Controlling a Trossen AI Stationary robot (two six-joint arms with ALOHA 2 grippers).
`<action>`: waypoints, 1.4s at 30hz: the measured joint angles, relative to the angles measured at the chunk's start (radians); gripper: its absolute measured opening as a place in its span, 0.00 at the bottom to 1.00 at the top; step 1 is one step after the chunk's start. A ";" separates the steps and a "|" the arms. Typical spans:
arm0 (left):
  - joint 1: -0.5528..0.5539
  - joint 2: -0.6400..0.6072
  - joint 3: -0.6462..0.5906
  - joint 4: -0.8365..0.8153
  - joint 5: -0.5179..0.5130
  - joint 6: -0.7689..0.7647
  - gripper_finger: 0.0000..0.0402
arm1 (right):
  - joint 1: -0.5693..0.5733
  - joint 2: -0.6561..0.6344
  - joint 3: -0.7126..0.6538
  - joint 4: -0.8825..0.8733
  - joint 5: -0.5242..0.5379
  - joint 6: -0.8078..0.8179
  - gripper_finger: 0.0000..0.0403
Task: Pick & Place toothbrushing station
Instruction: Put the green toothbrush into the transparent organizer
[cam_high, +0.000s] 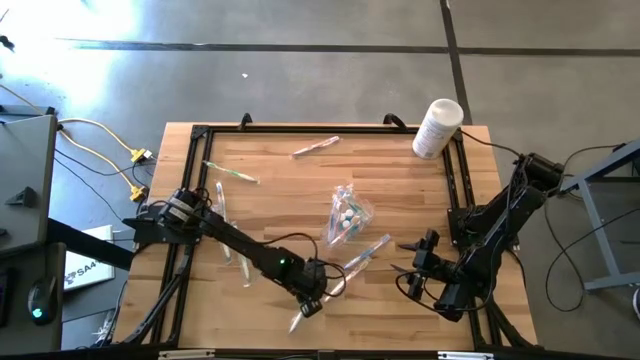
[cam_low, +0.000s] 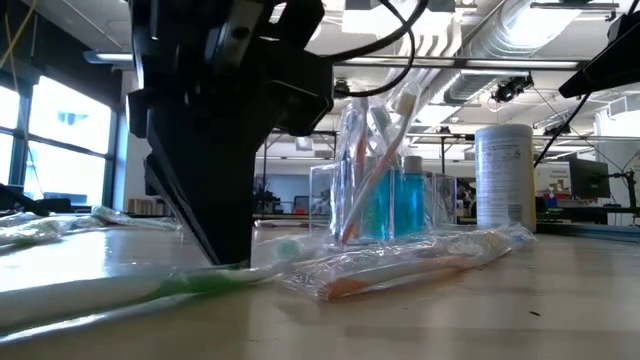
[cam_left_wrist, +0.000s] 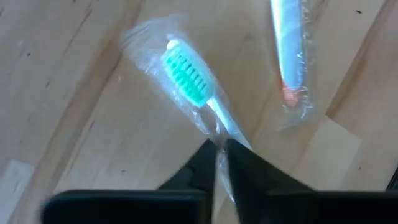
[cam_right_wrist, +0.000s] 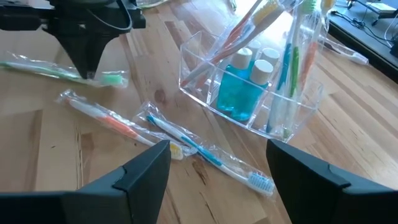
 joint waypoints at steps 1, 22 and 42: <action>0.001 0.001 0.000 0.001 0.005 0.002 0.04 | 0.000 0.000 0.000 0.000 0.000 0.000 0.64; -0.075 -0.041 0.548 -0.653 -0.645 0.264 0.00 | 0.000 0.000 0.000 -0.001 -0.006 -0.006 0.64; 0.084 -0.054 0.518 -0.370 -0.938 0.607 0.00 | 0.001 0.000 0.000 -0.007 -0.008 -0.007 0.64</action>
